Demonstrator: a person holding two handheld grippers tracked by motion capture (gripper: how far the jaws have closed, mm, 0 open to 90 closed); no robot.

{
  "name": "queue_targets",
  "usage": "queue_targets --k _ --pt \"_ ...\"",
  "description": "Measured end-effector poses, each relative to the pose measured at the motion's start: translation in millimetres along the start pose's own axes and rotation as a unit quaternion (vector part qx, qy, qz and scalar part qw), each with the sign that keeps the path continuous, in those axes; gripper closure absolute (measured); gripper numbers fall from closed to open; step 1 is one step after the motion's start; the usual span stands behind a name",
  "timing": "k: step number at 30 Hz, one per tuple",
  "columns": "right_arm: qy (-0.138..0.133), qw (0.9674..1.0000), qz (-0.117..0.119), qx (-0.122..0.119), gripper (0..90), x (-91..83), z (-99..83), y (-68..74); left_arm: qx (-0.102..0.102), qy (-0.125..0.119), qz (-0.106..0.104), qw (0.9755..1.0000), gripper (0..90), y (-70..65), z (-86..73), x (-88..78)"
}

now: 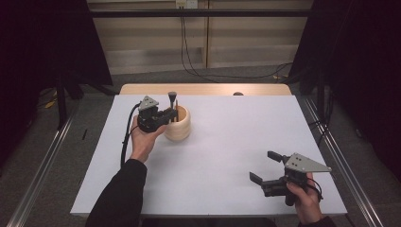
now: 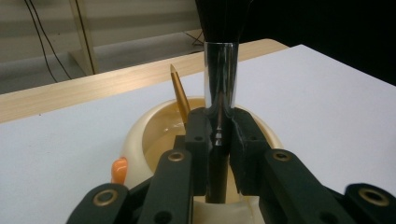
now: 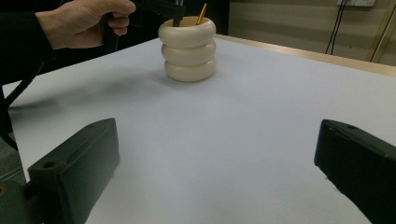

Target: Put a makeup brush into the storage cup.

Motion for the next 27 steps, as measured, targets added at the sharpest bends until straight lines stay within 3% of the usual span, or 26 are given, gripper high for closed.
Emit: queue_targets --k 14,17,27 --pt "0.002 1.0 0.001 0.002 0.0 -0.3 -0.2 -1.7 -0.003 -0.003 0.006 1.0 75.3 7.0 -0.4 2.8" --pt "0.0 0.9999 -0.007 0.009 0.0 -1.4 0.1 -3.9 0.005 -0.004 0.007 1.0 74.0 6.9 -1.0 4.0" --pt "0.001 0.9999 -0.005 0.01 0.0 -0.8 -2.5 -5.2 -0.003 -0.011 0.001 0.9999 51.9 5.6 0.6 6.5"
Point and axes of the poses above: each handheld gripper's, and its own axes: x roughly forward along the jaws, z roughly out of its top, y roughly to its left, the point moved 8 cm from there along x, roughly forward along the jaws, and after that the axes turned 10 degrees about -x, right-handed, at the moved point
